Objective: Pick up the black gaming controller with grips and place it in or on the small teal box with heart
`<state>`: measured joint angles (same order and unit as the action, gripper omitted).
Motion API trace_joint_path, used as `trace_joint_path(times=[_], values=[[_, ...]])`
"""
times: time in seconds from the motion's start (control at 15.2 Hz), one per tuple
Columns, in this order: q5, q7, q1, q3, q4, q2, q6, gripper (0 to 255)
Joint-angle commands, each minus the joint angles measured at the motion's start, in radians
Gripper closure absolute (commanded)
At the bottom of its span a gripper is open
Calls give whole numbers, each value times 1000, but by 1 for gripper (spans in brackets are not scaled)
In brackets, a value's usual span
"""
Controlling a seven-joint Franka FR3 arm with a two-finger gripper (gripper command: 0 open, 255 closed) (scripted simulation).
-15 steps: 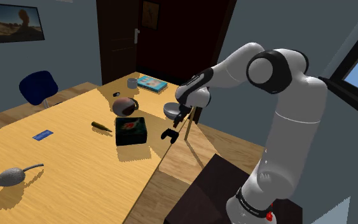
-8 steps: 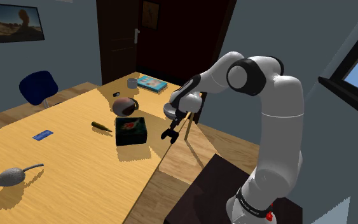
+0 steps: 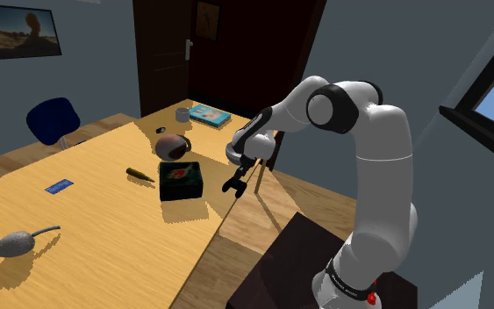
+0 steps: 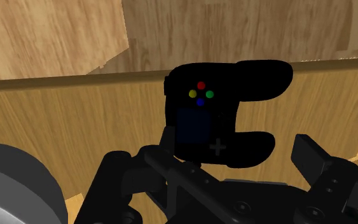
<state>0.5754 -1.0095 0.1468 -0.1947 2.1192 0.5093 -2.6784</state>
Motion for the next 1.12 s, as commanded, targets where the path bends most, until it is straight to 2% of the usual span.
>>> trace_joint_path(times=[0.0,0.2,0.26,0.86,0.92,1.06], values=[[0,0,0,0,-1,1,0,0],[0,0,0,0,0,1,0,0],[0,0,0,0,0,1,0,255],[0,0,0,0,0,1,0,255],[0,0,0,0,0,1,0,0],[-38,8,38,-13,-140,40,181,0]])
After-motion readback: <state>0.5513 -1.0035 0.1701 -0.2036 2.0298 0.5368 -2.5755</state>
